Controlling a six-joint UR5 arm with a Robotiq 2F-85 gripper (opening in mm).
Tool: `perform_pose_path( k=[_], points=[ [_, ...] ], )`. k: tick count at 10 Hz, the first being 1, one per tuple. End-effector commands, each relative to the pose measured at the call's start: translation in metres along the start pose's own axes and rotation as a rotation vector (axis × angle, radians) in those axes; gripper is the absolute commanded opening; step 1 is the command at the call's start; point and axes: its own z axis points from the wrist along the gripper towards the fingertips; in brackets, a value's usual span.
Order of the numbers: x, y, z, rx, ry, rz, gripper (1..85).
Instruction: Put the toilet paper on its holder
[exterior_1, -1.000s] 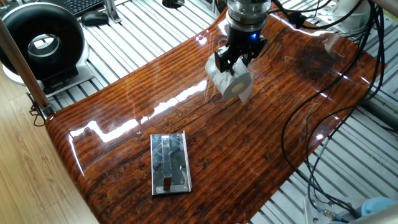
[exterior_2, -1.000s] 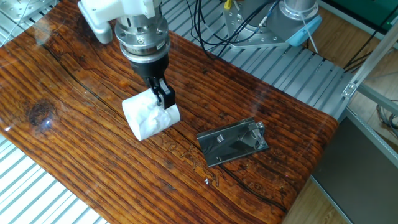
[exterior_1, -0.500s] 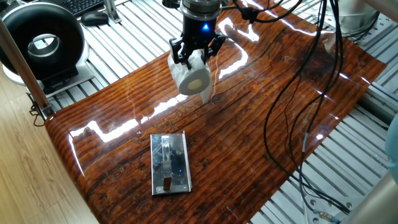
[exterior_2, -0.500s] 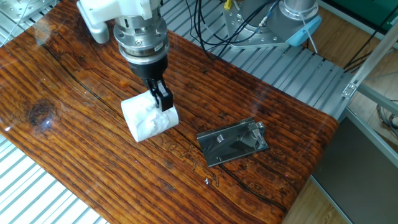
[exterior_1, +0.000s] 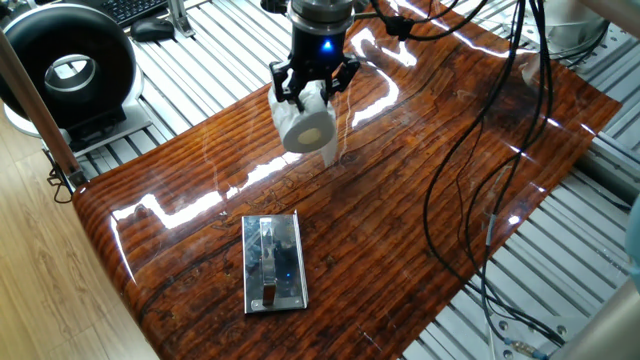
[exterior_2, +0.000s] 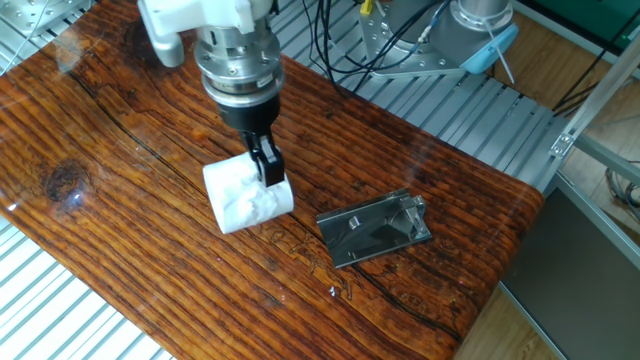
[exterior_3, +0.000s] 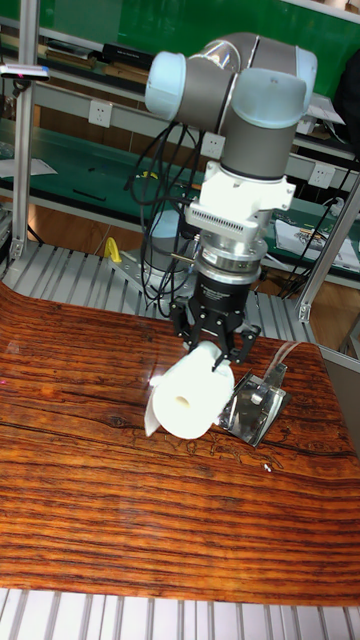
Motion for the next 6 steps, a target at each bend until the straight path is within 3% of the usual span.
perform_pose_path(
  k=[1, 3, 6],
  points=[
    [0.013, 0.011, 0.007, -0.019, -0.026, 0.046, 1.0],
    [0.017, 0.016, 0.018, -0.029, -0.042, 0.054, 1.0],
    [0.020, 0.011, 0.026, -0.002, -0.053, 0.028, 1.0]
  ],
)
